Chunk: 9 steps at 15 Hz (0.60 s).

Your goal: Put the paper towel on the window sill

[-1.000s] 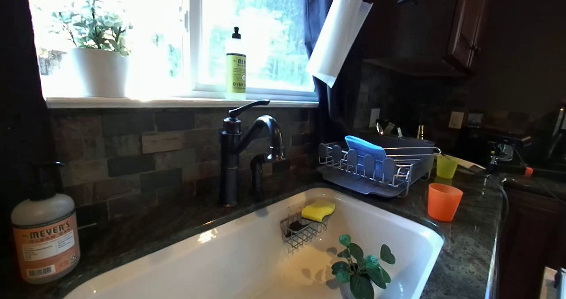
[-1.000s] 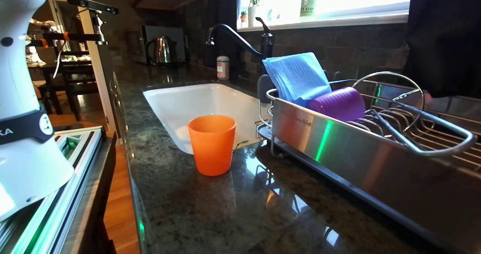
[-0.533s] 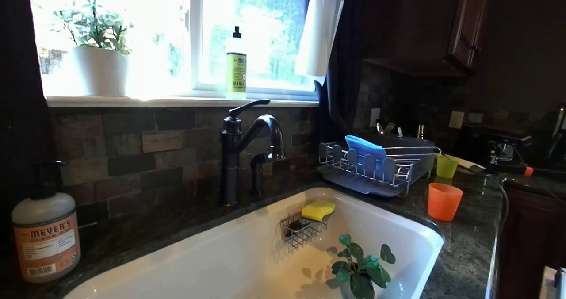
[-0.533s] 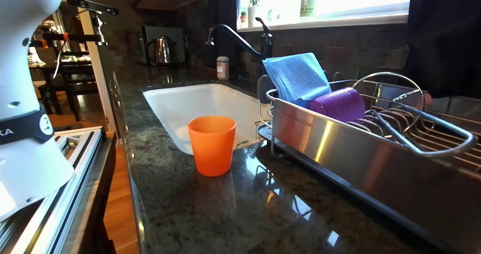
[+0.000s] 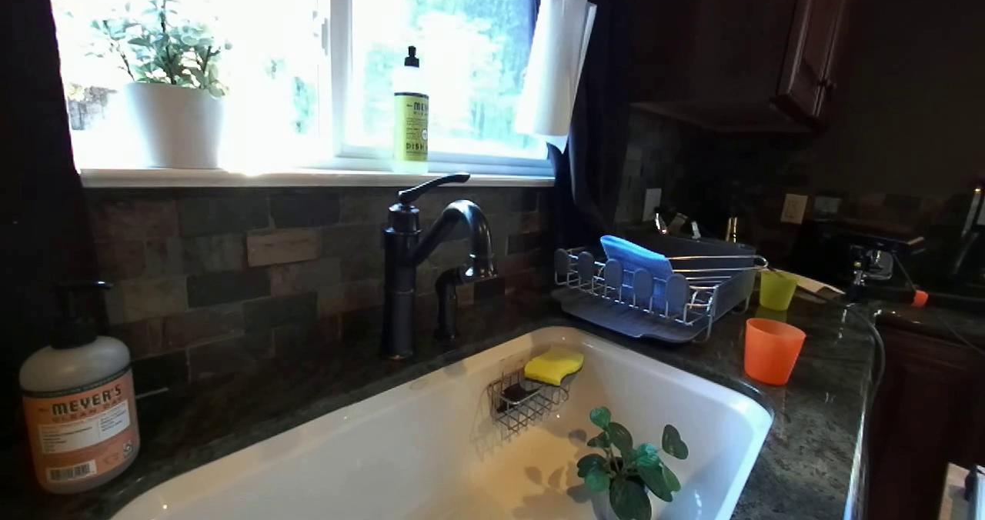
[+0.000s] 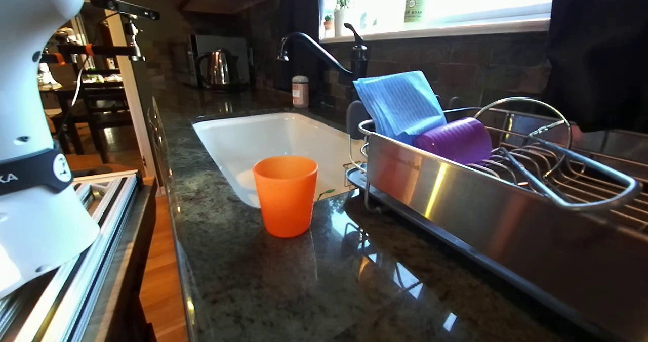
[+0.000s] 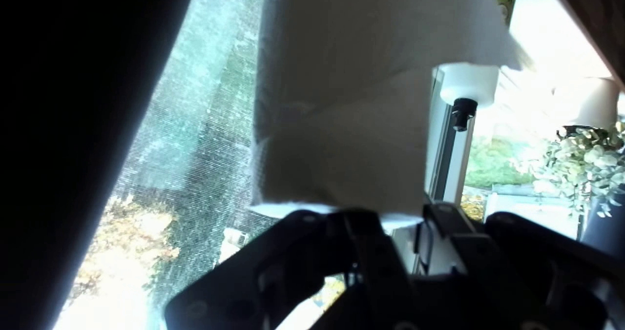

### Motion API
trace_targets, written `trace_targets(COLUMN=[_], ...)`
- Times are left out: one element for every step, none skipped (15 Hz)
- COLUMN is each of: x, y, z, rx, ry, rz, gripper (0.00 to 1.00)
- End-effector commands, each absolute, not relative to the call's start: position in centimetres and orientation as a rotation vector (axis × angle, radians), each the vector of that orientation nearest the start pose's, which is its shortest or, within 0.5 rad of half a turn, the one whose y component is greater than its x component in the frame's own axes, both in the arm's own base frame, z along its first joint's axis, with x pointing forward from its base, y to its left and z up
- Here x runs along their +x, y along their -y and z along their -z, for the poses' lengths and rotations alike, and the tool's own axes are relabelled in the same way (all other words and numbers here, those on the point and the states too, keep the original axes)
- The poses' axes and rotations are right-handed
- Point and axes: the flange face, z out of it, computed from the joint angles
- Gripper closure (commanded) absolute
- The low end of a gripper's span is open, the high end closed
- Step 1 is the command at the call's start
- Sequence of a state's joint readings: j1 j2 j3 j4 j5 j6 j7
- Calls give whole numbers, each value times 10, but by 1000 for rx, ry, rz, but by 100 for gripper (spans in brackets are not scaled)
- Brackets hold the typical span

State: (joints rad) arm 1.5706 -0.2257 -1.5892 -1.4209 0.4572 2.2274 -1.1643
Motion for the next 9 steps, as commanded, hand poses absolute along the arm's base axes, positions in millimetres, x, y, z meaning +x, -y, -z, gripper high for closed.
trace_targets(x=[599,604,607,614,622,631,640,650,659], y=[104,103,101,95,88,84,76,68,60], z=[-759,-755,-754,-748,-744,-740,-733,-727,-721], rx=[-2358,-2347,-2331,-2351,-2366,-2390,-2405,-2416,-2419], ry=[1086,1065,1047,1057,1053,1053,1037,1024,1011], rz=[1461,1458,1481,1475,1466,1456,1440,1425,1417], gripper=[95,95,95,95,95,95,95,95,95])
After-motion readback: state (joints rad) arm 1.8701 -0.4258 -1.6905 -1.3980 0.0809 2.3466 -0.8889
